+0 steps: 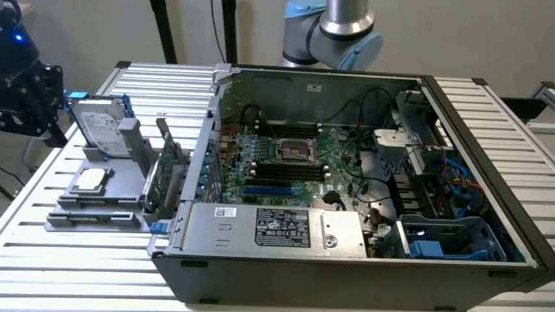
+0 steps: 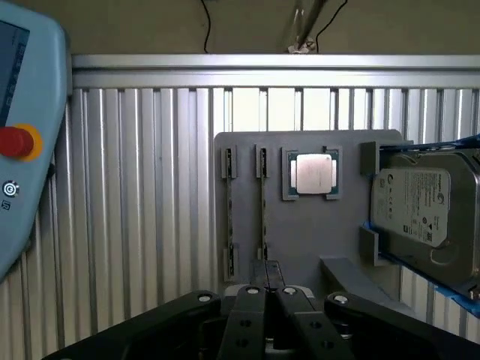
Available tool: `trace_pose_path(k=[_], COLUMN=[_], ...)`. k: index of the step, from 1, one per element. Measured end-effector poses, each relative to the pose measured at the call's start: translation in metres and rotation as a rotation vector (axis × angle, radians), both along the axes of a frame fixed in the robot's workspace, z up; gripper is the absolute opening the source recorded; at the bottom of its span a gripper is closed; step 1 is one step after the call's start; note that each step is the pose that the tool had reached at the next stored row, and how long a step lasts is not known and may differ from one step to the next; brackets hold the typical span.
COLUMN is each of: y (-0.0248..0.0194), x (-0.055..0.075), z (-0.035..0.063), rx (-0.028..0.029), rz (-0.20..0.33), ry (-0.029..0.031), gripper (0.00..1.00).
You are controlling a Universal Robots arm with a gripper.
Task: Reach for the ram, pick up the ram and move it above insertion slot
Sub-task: 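Pick up the ram and move it above insertion slot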
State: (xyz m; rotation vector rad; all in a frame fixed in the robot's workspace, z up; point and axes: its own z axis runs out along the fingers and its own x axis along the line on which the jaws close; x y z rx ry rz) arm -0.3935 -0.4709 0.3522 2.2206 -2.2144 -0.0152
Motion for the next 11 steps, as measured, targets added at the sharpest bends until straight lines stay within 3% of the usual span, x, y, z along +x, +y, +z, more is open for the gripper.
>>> trace_pose_path(k=[4,11], y=[-0.0001,-0.0002], x=[-0.0016,-0.0019], z=[0.0001,0.0], rx=[-0.0001,-0.0001], rz=[0.007,0.007], ry=[-0.004,-0.0045], gripper=[0.11,0.12])
